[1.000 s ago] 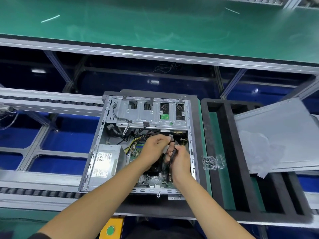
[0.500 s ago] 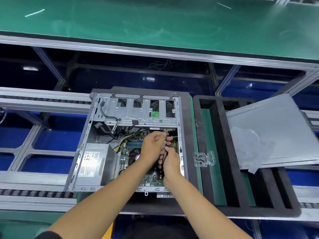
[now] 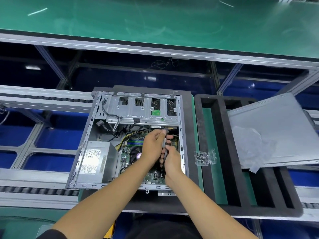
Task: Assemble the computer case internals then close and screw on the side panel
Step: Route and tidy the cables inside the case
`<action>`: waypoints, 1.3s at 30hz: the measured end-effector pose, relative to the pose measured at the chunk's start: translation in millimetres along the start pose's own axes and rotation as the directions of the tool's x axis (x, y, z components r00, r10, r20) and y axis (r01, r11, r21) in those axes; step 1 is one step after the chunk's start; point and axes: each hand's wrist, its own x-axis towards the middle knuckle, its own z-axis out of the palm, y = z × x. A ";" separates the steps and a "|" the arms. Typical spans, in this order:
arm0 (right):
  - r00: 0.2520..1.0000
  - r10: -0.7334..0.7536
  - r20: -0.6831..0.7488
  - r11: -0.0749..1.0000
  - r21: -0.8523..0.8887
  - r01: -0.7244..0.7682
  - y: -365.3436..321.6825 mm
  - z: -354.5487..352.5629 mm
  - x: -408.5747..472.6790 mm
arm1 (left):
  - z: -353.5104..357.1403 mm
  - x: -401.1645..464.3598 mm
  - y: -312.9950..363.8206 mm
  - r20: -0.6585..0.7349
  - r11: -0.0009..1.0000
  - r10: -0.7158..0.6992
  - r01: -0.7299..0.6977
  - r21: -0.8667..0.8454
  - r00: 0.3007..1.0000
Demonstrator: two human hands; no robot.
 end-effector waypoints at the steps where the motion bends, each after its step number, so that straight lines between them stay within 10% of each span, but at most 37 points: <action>1: 1.000 -0.005 -0.003 1.000 0.000 0.005 0.2 -0.1 -0.2 | 0.1 0.1 0.2 -0.005 1.000 0.000 0.000 0.015 1.000; 30: 0.996 -0.001 -0.085 1.000 0.008 0.002 8.7 3.2 10.6 | -12.4 -0.4 6.9 0.130 0.992 -0.094 0.082 0.101 0.987; 39: 0.991 -0.072 0.116 0.962 0.270 0.039 4.0 0.0 -1.2 | -38.9 -39.9 7.4 0.226 0.951 -0.001 -0.069 0.302 0.974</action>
